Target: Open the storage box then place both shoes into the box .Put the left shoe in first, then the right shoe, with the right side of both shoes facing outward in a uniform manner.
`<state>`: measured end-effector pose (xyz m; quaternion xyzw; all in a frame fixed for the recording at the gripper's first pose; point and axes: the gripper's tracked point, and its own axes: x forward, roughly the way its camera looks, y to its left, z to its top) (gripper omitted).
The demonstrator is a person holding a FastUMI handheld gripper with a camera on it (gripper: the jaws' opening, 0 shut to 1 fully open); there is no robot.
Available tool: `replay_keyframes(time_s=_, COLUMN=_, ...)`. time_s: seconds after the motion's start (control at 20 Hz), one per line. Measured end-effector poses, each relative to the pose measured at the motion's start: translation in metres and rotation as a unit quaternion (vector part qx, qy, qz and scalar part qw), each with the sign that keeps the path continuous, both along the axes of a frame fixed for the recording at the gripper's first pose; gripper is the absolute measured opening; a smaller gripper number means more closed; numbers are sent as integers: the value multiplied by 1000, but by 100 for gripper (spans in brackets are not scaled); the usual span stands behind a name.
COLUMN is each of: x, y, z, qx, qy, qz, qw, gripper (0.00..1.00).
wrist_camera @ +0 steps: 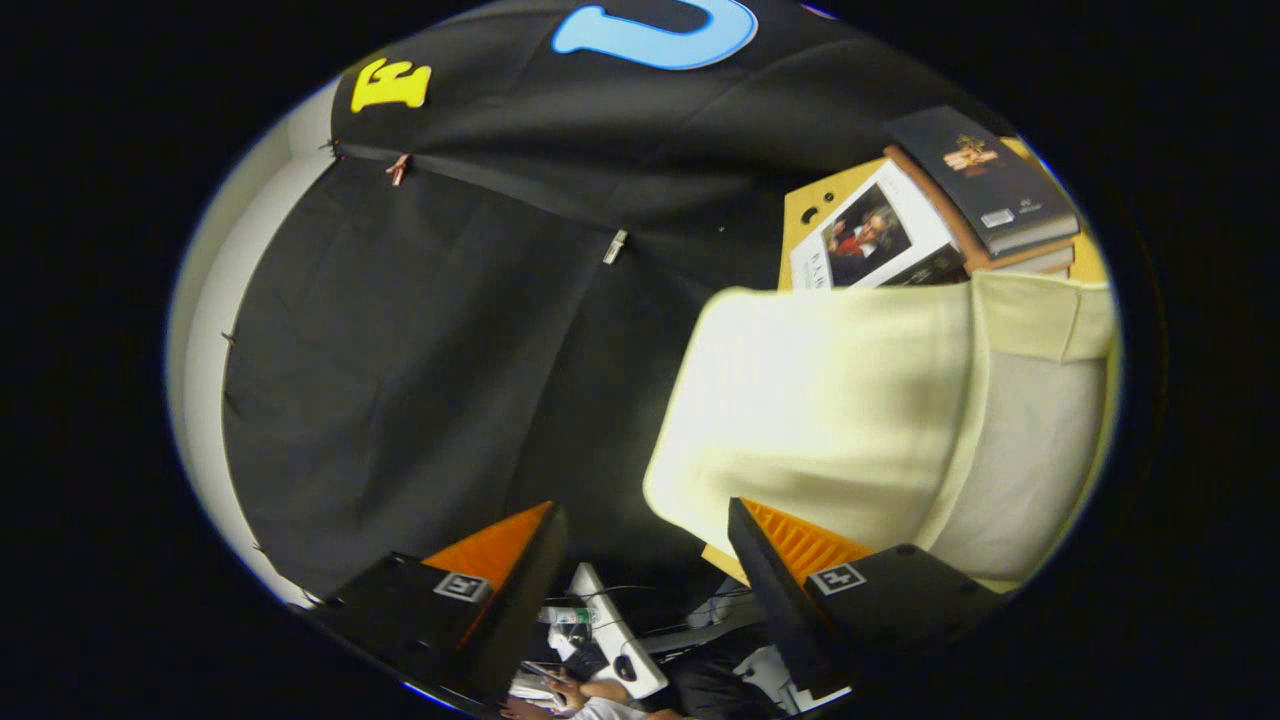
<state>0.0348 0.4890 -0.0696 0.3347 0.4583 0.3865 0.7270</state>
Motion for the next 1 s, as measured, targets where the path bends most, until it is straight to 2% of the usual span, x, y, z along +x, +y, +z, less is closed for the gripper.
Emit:
replay_keyframes(time_s=0.05, x=2, y=-10, z=4, qx=-9, qy=-18, qz=-7, qw=1000, gripper=97)
replay_keyframes(time_s=0.3, x=16, y=-87, z=20, qx=-54, qy=-106, qz=-49, qw=992, gripper=97)
replay_keyframes(time_s=0.5, x=21, y=-162, z=7, qx=-112, qy=-120, qz=-72, qw=984, gripper=97)
replay_keyframes(time_s=0.75, x=30, y=-285, z=-9, qx=-195, qy=-158, qz=-148, qw=957, gripper=97)
replay_keyframes(time_s=1.0, x=32, y=-390, z=-39, qx=-263, qy=-159, qz=-183, qw=934, gripper=97)
